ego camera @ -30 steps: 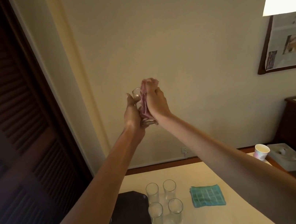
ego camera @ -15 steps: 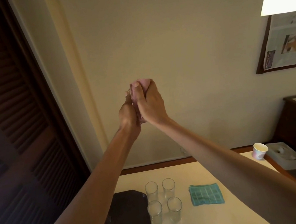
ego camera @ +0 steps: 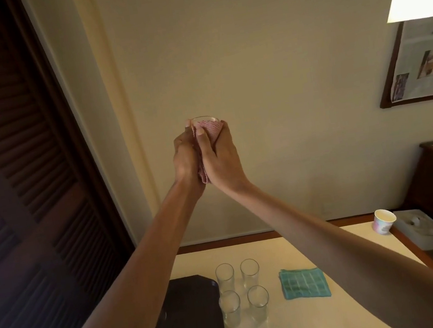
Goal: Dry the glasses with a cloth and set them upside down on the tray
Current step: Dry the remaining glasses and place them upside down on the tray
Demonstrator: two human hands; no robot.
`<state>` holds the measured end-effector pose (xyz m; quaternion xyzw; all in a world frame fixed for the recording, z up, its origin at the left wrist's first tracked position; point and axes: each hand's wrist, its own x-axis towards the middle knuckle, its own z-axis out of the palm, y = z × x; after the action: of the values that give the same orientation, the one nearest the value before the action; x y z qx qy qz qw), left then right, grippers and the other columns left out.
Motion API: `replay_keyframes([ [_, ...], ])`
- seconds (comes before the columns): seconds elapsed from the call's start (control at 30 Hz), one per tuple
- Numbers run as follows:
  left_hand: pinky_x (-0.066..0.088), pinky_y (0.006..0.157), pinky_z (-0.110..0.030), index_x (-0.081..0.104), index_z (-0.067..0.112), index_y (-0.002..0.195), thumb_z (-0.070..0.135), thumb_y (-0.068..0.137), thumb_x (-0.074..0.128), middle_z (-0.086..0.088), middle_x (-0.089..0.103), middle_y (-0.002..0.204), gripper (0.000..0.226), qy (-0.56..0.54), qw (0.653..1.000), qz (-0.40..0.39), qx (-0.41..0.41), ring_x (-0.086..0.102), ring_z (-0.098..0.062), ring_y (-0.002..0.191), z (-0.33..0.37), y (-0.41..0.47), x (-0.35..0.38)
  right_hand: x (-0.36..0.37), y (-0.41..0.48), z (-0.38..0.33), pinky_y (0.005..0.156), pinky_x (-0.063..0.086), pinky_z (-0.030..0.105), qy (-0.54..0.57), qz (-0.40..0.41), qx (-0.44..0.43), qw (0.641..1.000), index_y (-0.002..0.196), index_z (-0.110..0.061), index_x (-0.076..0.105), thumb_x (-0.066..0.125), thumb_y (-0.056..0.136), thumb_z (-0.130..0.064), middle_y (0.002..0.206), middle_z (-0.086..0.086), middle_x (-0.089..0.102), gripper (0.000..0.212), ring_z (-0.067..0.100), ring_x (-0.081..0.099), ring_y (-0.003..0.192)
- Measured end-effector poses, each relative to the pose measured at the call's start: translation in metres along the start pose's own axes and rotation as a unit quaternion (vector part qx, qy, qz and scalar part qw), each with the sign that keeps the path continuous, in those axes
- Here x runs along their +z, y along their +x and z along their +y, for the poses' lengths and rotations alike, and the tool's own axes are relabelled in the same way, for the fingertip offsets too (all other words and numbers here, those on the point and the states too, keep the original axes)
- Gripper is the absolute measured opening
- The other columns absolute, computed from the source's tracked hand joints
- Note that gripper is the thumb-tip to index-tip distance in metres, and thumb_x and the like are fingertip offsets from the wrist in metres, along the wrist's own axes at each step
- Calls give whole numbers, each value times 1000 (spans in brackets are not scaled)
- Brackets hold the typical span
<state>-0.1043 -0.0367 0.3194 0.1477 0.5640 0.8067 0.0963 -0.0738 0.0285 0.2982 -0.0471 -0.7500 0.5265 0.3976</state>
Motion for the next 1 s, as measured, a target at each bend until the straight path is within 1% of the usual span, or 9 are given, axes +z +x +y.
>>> replay_keyframes([
  [0.1,63,76,-34,70,3,113,45,112,32,-27,74,88,56,-11,999,-28,-20,74,-37,91,0,-8,2,-6,7,-4,102,43,21,-21,15,-42,999,147,-12,36,45,102,-48,140,7,54,58,16,55,124],
  [0.17,59,86,-41,75,13,110,51,111,30,-16,78,103,59,7,1000,-22,-22,72,-33,109,-2,-7,0,-11,14,-13,86,54,33,29,23,31,999,116,-21,60,42,101,-54,108,5,70,41,16,69,96],
  [0.27,56,87,-40,76,22,108,67,103,36,1,79,97,61,65,998,-12,-15,73,-21,99,1,-8,1,-18,22,-24,72,56,37,227,25,229,946,62,-21,69,34,99,-59,61,4,70,63,22,69,61],
  [0.33,54,85,-33,73,24,118,67,99,47,8,78,96,54,87,996,-11,-16,73,-10,94,6,-10,4,-11,19,-18,87,58,46,284,36,309,907,75,-23,71,37,98,-63,65,1,73,58,26,72,75],
  [0.43,56,85,-31,70,15,121,66,93,61,3,74,101,59,51,998,-21,-23,74,-8,89,10,-8,2,7,2,-8,97,55,46,225,15,296,928,88,-21,75,31,91,-76,82,-1,78,71,21,74,89],
  [0.67,53,102,-36,73,11,119,51,106,47,-9,74,118,49,-44,998,-37,-2,70,-23,116,1,1,-2,-4,-1,-23,79,49,24,16,32,33,999,123,-17,49,40,101,-53,108,-5,65,43,15,65,99],
  [0.83,53,70,-34,77,21,88,55,108,36,-3,76,83,57,6,999,-52,-15,71,-22,78,0,-6,2,-17,26,-37,80,57,44,141,35,208,967,80,-15,65,41,95,-59,73,6,70,52,28,70,72],
  [0.93,44,48,-19,67,21,78,57,106,39,6,67,60,54,70,996,-56,-8,63,-12,50,4,-12,11,-29,27,-46,68,53,41,226,13,315,922,73,-12,65,41,99,-52,69,10,70,54,28,65,60],
  [1.0,42,45,-15,67,17,80,53,106,45,6,68,61,49,92,994,-55,-10,63,-10,50,5,-11,14,-29,22,-43,60,50,32,261,14,340,903,73,-14,63,38,101,-52,63,6,69,53,24,64,53],
])
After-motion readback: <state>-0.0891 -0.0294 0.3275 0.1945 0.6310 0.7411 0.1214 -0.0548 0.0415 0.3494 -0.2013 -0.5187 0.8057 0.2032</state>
